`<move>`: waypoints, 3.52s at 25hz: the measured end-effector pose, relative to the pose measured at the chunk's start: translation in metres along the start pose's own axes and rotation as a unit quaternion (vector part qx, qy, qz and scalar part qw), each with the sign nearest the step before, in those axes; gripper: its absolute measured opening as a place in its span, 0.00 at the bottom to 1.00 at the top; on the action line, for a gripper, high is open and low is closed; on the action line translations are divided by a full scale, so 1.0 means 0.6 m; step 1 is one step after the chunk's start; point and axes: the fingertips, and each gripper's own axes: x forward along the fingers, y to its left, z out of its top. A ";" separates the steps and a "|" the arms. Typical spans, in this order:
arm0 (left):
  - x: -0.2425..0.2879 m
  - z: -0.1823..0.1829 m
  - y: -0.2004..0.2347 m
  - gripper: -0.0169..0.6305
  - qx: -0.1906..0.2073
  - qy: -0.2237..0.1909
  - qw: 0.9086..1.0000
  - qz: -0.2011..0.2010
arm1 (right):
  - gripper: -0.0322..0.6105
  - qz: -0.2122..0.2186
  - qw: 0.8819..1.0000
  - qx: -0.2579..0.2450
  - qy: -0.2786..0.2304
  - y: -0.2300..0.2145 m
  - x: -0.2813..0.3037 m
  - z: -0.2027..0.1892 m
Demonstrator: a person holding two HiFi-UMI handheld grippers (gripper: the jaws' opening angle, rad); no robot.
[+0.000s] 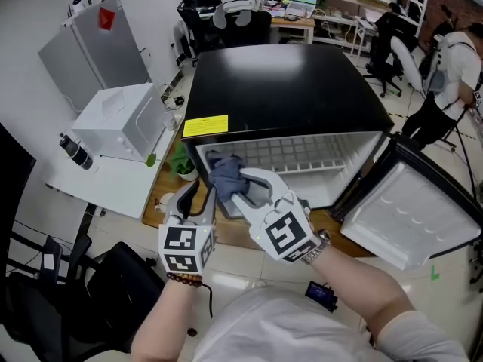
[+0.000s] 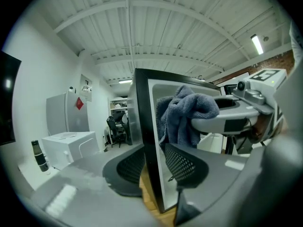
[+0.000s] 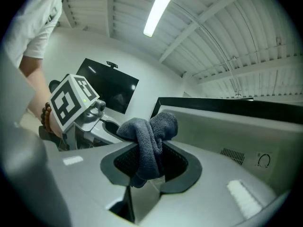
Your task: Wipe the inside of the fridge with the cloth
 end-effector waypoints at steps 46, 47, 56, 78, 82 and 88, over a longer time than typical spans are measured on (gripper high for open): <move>0.039 -0.010 0.009 0.25 0.016 0.003 1.000 -0.015 | 0.21 -0.063 0.997 0.051 0.007 -0.104 0.142 -0.064; 0.039 -0.010 0.010 0.25 0.017 0.002 1.000 -0.015 | 0.21 -0.064 0.996 0.053 0.010 -0.107 0.145 -0.067; 0.039 -0.013 0.007 0.26 0.016 0.004 1.000 -0.014 | 0.21 -0.090 0.992 0.073 0.046 -0.132 0.174 -0.102; 0.037 -0.012 0.008 0.26 0.012 -0.009 1.000 -0.021 | 0.21 -0.126 0.983 0.096 0.098 -0.184 0.223 -0.140; 0.038 -0.012 0.006 0.26 0.011 -0.010 1.000 -0.026 | 0.21 -0.137 0.981 0.089 0.101 -0.195 0.223 -0.139; 0.037 -0.010 0.008 0.27 0.009 -0.013 1.000 -0.025 | 0.21 -0.149 0.980 0.083 0.105 -0.207 0.226 -0.141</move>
